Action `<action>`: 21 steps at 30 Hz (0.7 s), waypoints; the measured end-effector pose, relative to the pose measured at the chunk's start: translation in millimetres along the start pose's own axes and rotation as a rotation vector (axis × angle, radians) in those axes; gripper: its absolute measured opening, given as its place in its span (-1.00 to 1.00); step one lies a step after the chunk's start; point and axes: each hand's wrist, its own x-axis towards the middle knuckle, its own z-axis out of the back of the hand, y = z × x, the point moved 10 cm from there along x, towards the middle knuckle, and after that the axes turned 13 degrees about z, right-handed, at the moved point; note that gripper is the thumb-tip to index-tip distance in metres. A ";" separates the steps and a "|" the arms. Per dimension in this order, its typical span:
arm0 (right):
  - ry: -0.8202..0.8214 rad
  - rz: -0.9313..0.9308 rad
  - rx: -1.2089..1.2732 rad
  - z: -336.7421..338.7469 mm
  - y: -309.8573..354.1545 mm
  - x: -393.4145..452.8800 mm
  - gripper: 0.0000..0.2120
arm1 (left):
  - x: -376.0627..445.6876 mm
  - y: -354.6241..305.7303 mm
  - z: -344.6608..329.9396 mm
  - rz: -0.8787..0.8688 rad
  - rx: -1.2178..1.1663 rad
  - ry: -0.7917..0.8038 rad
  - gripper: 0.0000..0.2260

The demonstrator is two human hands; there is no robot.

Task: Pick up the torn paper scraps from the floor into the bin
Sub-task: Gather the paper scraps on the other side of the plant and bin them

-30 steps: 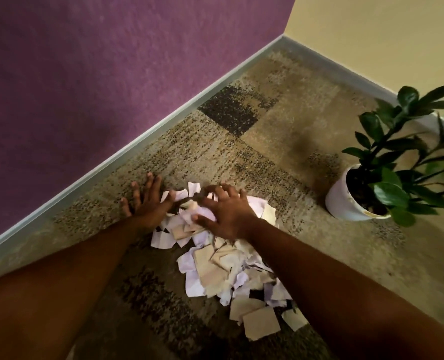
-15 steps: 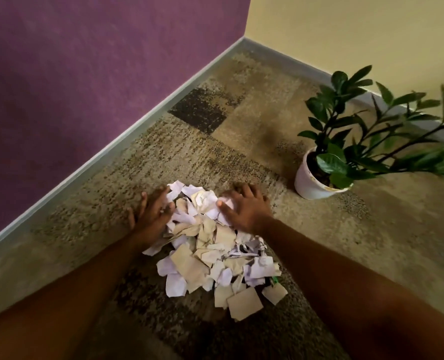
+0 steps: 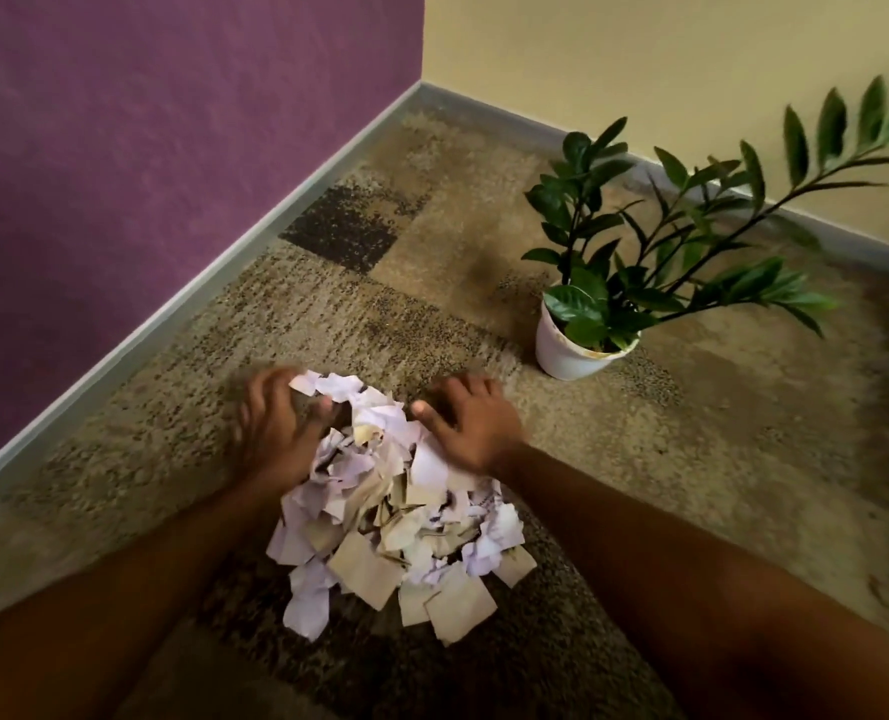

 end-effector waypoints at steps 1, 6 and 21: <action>0.084 0.013 0.009 -13.1 1.1 0.3 -0.32 | 10.7 -8.1 -6.4 0.003 -0.002 0.062 -0.38; 0.147 0.085 -0.063 -34.8 14.5 -29.1 -0.29 | 9.1 -18.7 -69.3 -0.026 0.205 0.453 -0.25; 0.162 0.092 0.330 -34.5 8.0 -115.4 -0.31 | -69.5 -15.2 -49.0 -0.105 -0.075 0.543 -0.12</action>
